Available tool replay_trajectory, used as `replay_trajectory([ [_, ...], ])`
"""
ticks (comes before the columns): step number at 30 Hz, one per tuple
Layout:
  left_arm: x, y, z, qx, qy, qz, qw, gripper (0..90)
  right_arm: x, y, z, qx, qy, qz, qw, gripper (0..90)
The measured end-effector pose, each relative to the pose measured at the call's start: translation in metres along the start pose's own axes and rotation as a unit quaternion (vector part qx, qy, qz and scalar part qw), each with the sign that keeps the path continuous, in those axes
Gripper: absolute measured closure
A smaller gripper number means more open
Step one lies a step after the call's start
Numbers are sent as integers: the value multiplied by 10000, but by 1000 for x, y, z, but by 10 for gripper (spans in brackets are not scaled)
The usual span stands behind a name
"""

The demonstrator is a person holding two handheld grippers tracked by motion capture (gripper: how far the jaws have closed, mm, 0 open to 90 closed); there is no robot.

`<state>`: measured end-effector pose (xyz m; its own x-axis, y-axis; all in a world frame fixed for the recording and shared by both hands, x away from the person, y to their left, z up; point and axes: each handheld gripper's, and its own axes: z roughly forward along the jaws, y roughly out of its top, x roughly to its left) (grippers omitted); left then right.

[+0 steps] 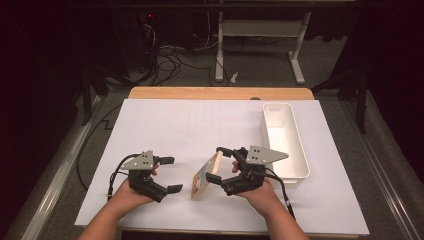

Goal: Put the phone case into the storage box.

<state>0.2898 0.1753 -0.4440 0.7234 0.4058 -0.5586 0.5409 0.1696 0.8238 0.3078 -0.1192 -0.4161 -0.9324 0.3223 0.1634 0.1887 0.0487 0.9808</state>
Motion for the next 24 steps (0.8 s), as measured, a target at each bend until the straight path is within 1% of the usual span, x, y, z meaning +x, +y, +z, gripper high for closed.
replay_trajectory([
  [1,1,0,-1,-30,51,27,10000,35,0,0,0,1,-29,0,10000,130],
  [3,2,1,-4,-129,135,18,9998,36,1,0,-1,21,-100,-27,9999,130],
  [4,3,2,-5,-136,172,29,9998,36,2,1,-1,33,-149,-61,9999,130],
  [6,4,2,-7,-217,293,92,9993,36,3,1,-2,46,-206,-82,9997,130],
  [8,5,4,-11,-332,364,83,9988,36,4,1,-3,47,-301,-114,9995,130],
  [12,7,6,-17,-606,581,76,9964,36,5,1,-5,18,-409,-119,9991,129],
  [14,9,7,-20,-679,686,21,9953,36,6,2,-6,10,-497,-159,9986,130],
  [17,13,6,-25,-747,852,22,9936,36,7,2,-8,-14,-586,-174,9981,130],
  [18,13,6,-27,-802,838,-8,9932,36,8,2,-8,-13,-615,-209,9979,130],
  [19,14,6,-28,-817,859,5,9929,36,8,2,-9,11,-651,-233,9976,130],
  [20,14,6,-28,-839,935,44,9921,36,8,2,-9,21,-673,-232,9975,129],
  [22,14,6,-28,-871,959,70,9916,36,9,2,-10,17,-727,-254,9970,129],
  [24,13,4,-27,-824,973,154,9917,35,9,2,-11,30,-783,-292,9965,130],
])
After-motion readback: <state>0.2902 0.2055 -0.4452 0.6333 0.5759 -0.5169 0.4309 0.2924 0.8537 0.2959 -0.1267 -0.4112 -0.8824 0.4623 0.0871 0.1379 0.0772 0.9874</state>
